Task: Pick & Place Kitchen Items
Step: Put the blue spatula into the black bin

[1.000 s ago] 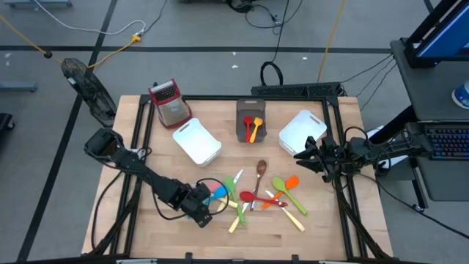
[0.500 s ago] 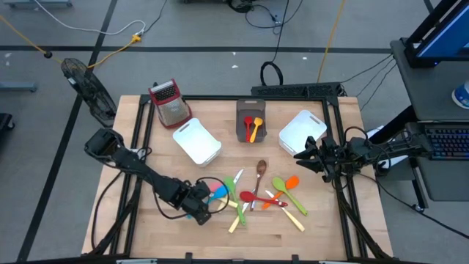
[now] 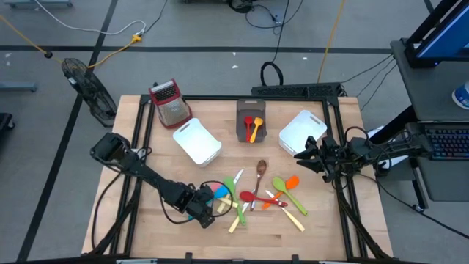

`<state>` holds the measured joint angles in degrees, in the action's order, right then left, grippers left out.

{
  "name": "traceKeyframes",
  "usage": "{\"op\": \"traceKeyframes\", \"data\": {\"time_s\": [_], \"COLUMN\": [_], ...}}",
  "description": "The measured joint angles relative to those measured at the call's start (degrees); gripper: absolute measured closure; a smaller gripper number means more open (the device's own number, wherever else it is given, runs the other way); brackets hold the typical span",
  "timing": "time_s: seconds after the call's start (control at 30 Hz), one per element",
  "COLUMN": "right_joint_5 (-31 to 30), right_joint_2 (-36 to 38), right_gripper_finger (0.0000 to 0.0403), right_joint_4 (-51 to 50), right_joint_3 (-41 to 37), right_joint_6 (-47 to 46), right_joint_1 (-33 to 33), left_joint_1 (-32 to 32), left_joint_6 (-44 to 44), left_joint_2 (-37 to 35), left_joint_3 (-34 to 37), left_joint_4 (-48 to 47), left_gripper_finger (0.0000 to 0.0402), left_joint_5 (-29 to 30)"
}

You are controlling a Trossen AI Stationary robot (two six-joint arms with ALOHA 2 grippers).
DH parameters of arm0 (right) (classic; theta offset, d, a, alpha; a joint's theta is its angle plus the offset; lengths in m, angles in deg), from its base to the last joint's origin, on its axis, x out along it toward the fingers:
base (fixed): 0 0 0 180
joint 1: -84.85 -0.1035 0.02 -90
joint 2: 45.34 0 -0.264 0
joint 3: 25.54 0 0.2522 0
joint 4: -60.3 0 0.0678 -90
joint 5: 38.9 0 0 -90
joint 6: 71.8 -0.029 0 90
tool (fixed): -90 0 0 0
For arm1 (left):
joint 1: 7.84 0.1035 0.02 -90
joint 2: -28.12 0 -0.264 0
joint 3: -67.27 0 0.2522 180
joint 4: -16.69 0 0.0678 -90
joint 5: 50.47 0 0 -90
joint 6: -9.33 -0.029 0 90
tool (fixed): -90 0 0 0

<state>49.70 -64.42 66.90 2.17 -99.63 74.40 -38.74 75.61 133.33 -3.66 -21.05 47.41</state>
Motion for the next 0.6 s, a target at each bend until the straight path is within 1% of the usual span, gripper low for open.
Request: {"op": "traceKeyframes", "data": {"time_s": [0.07,0.13,0.2,0.4,0.43,0.5,0.6], "right_joint_5": [-0.01,0.01,0.01,0.01,0.01,0.01,0.01], "right_joint_2": [-0.01,-0.01,0.01,-0.01,-0.01,0.01,-0.01], "right_gripper_finger": [0.0289,0.0289,0.0289,0.0289,0.0289,0.0289,0.0289], "right_joint_4": [0.14,0.39,0.38,0.37,0.35,0.37,0.35], "right_joint_3": [0.00,0.00,0.00,0.00,0.00,0.00,0.00], "right_joint_6": [0.00,0.00,0.00,0.00,0.00,0.01,0.05], "right_joint_1": [-0.01,0.01,-0.01,0.01,-0.01,0.00,0.01], "left_joint_1": [0.02,0.02,0.02,-0.19,-0.24,-0.26,-0.30], "left_joint_6": [-0.04,0.24,0.69,2.02,1.96,1.90,2.64], "left_joint_2": [0.02,-0.10,-0.19,-1.28,-1.80,-2.65,-3.71], "left_joint_3": [0.00,0.08,0.16,0.37,0.37,0.40,0.51], "left_joint_4": [-0.13,-0.37,-0.73,-0.69,-0.50,-0.29,0.08], "left_gripper_finger": [0.0183,0.0206,0.0241,0.0369,0.0380,0.0381,0.0370], "left_joint_5": [-0.36,-0.69,-0.98,-0.83,-0.73,-0.31,-0.84]}}
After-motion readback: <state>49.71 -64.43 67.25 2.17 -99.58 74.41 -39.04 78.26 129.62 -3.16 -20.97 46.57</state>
